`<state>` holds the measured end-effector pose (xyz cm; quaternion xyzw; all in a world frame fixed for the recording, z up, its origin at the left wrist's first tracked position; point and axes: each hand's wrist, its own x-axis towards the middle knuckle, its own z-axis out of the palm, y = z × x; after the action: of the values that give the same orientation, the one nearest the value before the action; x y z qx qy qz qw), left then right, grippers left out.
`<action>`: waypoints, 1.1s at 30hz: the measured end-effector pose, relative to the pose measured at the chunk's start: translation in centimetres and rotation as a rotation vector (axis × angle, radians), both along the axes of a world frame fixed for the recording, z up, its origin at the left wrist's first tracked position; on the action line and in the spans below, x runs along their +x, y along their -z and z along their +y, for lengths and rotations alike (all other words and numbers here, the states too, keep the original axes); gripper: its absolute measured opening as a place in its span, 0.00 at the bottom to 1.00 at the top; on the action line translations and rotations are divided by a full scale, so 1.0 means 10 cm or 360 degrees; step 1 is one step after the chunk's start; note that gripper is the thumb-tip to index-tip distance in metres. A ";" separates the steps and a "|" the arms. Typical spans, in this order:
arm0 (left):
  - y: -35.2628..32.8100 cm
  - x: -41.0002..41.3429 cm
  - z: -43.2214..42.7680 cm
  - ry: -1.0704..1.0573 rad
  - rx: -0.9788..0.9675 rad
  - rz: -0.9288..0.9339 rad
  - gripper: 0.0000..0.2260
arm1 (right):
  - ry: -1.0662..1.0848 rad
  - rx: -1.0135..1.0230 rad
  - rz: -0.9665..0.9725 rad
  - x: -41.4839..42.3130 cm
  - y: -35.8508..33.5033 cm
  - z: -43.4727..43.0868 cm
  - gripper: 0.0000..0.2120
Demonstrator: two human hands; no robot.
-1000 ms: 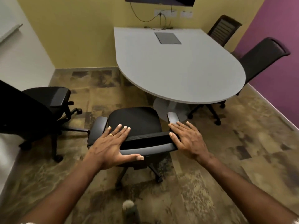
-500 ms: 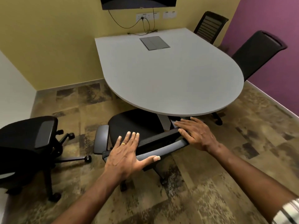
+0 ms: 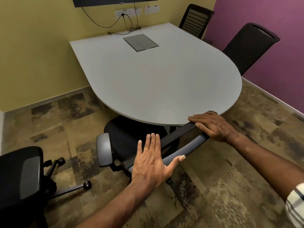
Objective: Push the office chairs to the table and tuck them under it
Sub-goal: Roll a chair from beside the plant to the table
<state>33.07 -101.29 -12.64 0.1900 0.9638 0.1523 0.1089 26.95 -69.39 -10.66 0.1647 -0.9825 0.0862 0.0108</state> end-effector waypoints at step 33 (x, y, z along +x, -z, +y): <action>-0.34 -5.20 -3.16 0.1449 -0.0313 0.0160 0.51 | 0.0967 -0.0258 0.0125 -2.04 0.16 -3.82 0.30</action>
<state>-18.93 -132.88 -9.25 0.5895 0.7962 -0.0124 0.1355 6.56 -107.61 -12.26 -0.1344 -0.9755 0.1507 0.0870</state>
